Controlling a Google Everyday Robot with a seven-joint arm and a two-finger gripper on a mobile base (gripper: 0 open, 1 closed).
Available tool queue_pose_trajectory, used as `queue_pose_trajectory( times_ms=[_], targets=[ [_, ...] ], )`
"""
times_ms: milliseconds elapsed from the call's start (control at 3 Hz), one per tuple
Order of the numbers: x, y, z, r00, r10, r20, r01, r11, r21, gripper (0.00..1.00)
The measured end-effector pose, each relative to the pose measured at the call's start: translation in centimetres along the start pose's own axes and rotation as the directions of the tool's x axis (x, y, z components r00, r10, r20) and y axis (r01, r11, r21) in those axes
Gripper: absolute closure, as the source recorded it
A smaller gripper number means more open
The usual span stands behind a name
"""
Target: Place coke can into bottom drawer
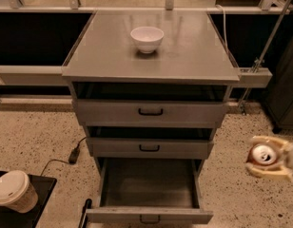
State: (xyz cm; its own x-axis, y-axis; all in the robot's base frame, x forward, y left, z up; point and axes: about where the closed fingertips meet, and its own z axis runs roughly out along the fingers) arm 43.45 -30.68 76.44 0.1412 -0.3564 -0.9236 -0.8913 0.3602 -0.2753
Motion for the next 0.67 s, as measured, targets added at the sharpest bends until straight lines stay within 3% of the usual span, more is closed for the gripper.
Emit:
queue_pose_trajectory(
  times_ms=[333,667],
  targets=[
    [8.7,5.3,7.5,0.995,0.1,-0.02,-0.101,0.9929,-0.063,1.0],
    [15.7,11.2,15.8,0.975,0.22,-0.035,-0.223,0.9663,-0.128,1.0]
  ],
)
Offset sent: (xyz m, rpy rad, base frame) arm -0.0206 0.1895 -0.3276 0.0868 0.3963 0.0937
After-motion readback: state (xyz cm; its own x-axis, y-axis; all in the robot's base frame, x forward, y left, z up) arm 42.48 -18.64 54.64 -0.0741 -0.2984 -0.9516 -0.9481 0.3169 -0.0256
